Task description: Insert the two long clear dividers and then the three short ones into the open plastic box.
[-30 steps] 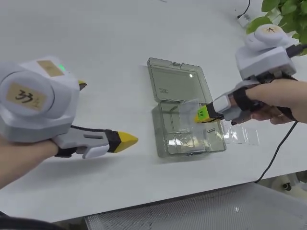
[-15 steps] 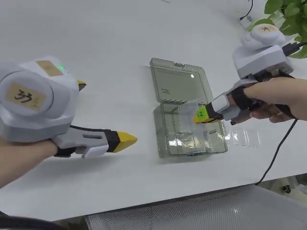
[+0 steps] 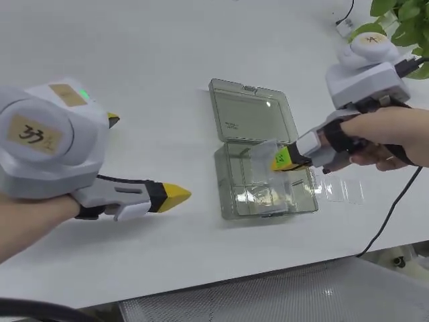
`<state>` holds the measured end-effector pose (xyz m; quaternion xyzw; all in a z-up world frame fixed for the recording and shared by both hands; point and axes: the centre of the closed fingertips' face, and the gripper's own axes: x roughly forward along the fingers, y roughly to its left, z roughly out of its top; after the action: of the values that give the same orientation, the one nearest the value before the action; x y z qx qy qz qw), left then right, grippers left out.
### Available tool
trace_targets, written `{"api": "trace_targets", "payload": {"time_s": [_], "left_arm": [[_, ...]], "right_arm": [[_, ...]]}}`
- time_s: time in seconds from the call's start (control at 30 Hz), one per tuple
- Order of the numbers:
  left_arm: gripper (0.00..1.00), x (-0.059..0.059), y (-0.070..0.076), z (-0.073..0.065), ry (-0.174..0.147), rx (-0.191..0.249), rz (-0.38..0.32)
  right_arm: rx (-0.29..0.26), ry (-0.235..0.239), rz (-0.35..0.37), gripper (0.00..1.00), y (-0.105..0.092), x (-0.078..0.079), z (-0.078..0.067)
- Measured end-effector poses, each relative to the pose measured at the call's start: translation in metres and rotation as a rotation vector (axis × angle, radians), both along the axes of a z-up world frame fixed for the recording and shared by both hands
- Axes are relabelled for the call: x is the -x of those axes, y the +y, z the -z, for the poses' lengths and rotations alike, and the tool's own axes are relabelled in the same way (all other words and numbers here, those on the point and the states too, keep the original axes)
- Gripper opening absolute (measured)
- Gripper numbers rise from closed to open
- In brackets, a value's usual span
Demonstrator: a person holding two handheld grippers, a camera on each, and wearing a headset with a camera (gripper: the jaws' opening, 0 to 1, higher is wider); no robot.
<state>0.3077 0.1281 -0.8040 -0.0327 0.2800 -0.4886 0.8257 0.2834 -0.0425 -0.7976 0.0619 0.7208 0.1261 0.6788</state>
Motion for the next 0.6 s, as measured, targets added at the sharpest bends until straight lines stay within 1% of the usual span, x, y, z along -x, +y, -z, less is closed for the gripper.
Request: {"api": "trace_targets", "payload": {"time_s": [0.07, 0.2, 0.47, 0.6], "left_arm": [[0.92, 0.0, 0.0005, 0.0008, -0.001, -0.004, 0.001], [0.92, -0.0007, 0.0021, 0.0013, 0.003, 0.0, -0.007], [0.92, -0.0005, 0.0013, 0.0029, 0.006, 0.0, -0.006], [0.92, -0.0011, 0.0007, 0.0027, 0.006, 0.0, -0.006]], "right_arm": [[0.001, -0.004, -0.019, 0.02, 0.0016, -0.0003, 0.001], [0.004, -0.002, -0.018, 0.02, -0.0007, -0.0017, 0.0017], [0.002, 0.002, -0.02, 0.02, 0.0016, -0.0006, 0.0013], [0.0, 0.005, -0.022, 0.02, -0.0002, -0.0049, 0.003]]}}
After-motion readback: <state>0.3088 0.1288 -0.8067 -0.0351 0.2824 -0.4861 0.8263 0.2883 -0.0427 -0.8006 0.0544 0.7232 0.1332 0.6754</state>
